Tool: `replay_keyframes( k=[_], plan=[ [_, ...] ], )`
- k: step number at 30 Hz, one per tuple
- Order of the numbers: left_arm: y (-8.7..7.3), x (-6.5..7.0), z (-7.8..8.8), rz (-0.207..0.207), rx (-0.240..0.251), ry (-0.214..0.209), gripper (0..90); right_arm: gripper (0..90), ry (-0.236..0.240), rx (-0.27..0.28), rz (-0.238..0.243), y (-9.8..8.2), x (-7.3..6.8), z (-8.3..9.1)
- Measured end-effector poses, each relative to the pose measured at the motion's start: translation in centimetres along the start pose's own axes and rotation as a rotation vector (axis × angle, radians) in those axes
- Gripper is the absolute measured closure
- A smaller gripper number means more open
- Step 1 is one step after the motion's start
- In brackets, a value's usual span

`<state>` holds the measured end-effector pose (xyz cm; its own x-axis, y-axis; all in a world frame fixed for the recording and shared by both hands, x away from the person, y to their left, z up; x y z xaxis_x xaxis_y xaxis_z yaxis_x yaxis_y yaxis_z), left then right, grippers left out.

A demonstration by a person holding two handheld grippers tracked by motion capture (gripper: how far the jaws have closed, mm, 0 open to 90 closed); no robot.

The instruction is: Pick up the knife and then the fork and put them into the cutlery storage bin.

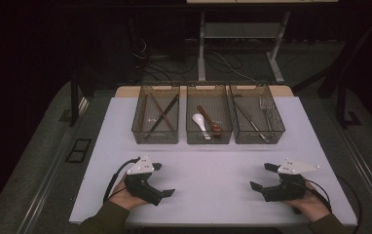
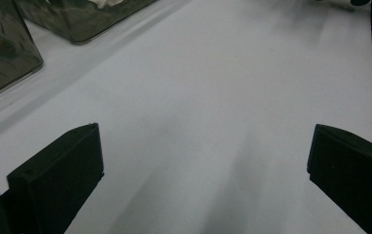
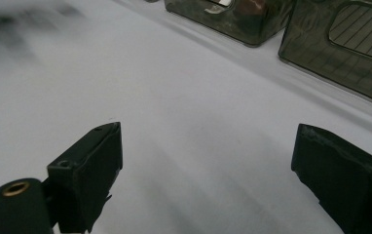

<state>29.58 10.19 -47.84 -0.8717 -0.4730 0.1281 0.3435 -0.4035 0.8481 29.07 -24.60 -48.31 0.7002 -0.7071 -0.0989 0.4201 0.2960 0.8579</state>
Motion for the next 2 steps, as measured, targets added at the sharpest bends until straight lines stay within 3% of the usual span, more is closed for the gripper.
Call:
replay_keyframes(
  k=[2],
  plan=[
    [0.01, 0.04, -0.02, 0.001, 0.001, -0.001, 0.0, 11.6, -0.002, 0.002, 0.000, 0.03, 0.03, 0.02]
  ],
)
Point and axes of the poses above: each handheld gripper's, and its own axes: z roughly backward along the jaws, y roughly out of its top, x roughly to its right, the point moved 7 cm from there along -z, roughly forward along the jaws, and after that the axes turned 3 degrees about x, right-handed, at the moved point
